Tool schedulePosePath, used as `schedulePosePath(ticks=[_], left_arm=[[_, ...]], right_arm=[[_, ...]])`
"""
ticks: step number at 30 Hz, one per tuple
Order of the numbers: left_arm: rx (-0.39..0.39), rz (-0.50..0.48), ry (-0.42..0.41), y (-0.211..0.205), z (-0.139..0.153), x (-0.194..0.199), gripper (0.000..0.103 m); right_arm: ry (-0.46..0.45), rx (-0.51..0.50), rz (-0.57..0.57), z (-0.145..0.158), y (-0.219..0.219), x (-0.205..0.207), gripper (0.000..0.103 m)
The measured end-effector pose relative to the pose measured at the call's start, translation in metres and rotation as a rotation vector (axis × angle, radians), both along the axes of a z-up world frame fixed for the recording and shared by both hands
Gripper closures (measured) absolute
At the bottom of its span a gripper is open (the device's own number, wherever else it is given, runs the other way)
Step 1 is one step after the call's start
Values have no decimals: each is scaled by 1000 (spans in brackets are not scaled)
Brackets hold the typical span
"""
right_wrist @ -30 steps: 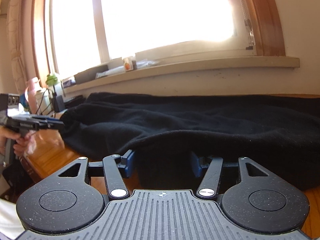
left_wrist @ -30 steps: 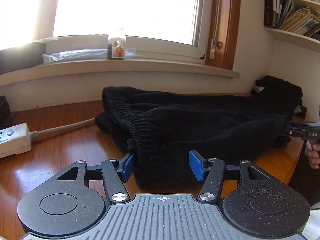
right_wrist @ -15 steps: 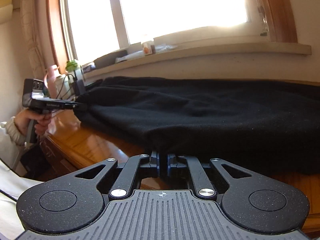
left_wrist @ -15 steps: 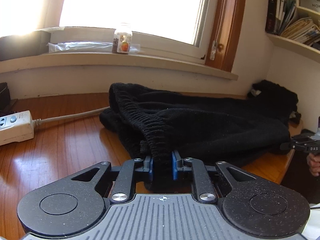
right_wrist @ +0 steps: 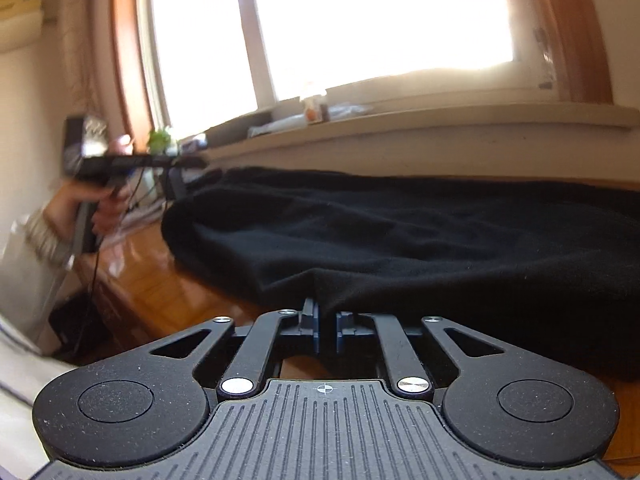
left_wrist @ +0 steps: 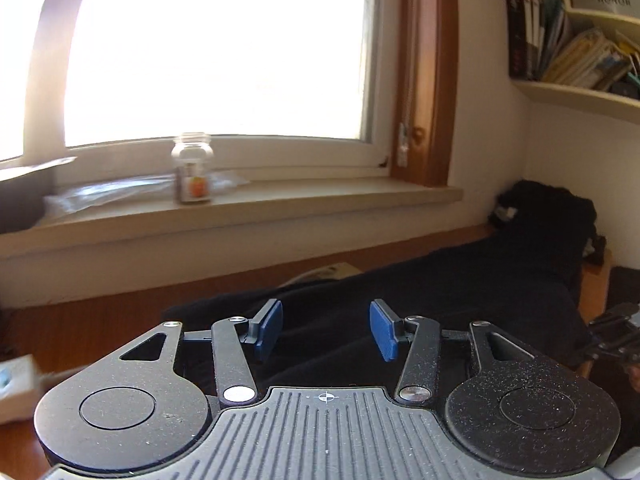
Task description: Fold clothes
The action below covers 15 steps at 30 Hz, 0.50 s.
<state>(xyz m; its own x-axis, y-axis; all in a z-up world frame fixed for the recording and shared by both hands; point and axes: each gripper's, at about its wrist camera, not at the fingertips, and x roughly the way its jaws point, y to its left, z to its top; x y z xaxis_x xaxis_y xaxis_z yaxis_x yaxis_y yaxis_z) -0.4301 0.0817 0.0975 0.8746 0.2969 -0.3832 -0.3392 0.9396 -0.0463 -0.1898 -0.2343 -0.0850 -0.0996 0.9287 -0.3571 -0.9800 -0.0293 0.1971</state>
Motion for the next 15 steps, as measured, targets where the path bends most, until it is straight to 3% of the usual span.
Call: schedulePosePath(ticks=[8, 13, 15], left_arm=[[35, -114, 133, -4, -28, 114, 40], [32, -83, 250, 19, -68, 140, 40], [11, -85, 258, 27, -72, 143, 39]], right_arm=[[-76, -10, 42, 6, -16, -1, 95], [-108, -9, 46, 17, -33, 4, 93], [-108, 13, 26, 27, -46, 11, 88]])
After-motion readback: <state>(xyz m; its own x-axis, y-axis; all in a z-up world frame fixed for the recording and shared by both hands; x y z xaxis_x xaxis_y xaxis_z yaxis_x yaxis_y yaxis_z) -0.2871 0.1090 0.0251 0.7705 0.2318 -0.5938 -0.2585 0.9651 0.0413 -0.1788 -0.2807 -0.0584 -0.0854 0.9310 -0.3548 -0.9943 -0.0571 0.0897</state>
